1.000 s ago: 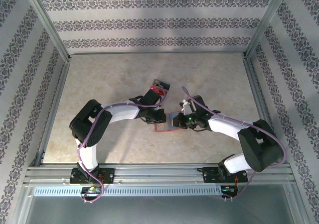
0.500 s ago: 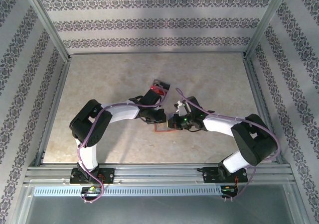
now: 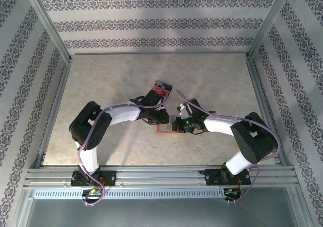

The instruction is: Take the credit cards out of the card holder

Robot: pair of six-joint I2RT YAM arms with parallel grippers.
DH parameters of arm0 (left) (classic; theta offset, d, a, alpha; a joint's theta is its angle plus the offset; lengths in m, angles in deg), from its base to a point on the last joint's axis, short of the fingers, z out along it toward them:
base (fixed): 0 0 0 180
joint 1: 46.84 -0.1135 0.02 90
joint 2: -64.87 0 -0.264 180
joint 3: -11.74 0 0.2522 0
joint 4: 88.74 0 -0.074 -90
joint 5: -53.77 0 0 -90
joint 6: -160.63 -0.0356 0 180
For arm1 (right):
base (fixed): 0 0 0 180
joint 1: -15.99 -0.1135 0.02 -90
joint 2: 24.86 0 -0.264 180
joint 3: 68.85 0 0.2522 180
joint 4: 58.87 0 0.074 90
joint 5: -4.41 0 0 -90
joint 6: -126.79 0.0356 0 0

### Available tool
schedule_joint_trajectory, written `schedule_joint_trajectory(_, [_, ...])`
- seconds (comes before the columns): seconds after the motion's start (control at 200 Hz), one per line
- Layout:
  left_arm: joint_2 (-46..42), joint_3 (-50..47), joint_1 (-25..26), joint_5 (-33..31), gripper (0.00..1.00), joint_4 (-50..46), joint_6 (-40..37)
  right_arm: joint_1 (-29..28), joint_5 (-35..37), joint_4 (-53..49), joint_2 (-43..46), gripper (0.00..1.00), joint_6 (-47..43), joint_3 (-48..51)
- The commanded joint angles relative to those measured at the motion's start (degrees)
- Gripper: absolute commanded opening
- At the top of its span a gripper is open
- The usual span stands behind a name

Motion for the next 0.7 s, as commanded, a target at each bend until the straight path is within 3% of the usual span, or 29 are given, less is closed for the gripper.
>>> schedule_joint_trajectory(0.0, [-4.39, -0.5, -0.34, -0.61, 0.18, -0.23, 0.01, -0.45, 1.61, -1.64, 0.08, 0.0, -1.22, -0.97])
schedule_joint_trajectory(0.695, [-1.7, -4.79, -1.19, 0.46, 0.14, 1.82, 1.22, 0.95, 2.85, -3.22, 2.76, 0.0, -1.47, -0.54])
